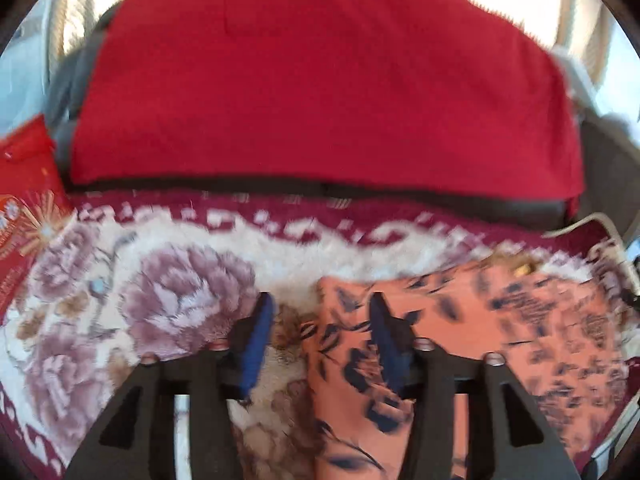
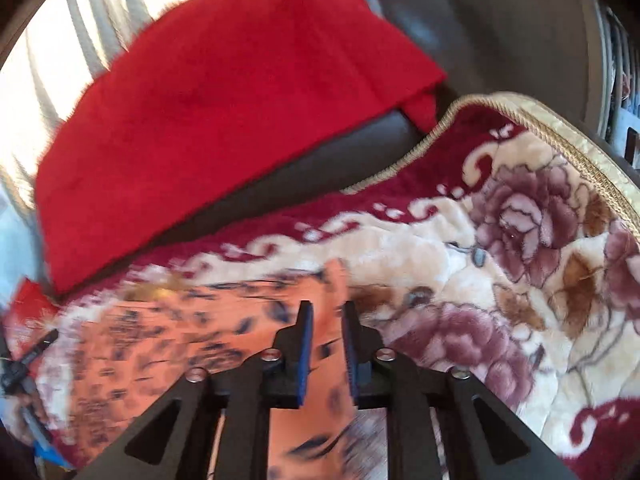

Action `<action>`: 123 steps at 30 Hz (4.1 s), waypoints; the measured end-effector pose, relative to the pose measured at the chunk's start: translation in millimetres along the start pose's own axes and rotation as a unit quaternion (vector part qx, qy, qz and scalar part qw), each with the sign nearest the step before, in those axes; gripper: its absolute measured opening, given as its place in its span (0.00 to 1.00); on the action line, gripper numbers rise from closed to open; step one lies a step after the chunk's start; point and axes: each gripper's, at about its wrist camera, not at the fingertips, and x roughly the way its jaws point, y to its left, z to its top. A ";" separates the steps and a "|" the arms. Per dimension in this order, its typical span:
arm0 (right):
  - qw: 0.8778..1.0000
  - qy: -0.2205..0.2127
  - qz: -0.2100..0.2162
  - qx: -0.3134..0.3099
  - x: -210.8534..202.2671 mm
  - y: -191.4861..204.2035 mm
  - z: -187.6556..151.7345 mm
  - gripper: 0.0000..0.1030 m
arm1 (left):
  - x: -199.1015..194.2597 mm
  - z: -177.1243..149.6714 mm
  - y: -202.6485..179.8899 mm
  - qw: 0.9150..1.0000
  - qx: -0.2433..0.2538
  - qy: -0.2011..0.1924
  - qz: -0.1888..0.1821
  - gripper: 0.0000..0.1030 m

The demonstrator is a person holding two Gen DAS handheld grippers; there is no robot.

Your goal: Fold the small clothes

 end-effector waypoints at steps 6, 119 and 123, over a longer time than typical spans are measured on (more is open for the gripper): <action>0.989 0.021 0.137 0.048 -18.1 20.9 -50.0 0.82 | -51.3 -38.9 -40.6 0.998 0.029 -0.030 -0.036 0.75; 0.956 0.004 0.244 0.165 -55.2 -42.1 -199.7 0.89 | -110.1 -154.9 -139.0 0.998 0.042 0.037 0.016 0.86; 0.957 -0.008 0.245 0.156 -58.4 -50.8 -197.0 0.89 | -85.5 -138.1 -167.4 0.998 0.058 0.035 0.010 0.86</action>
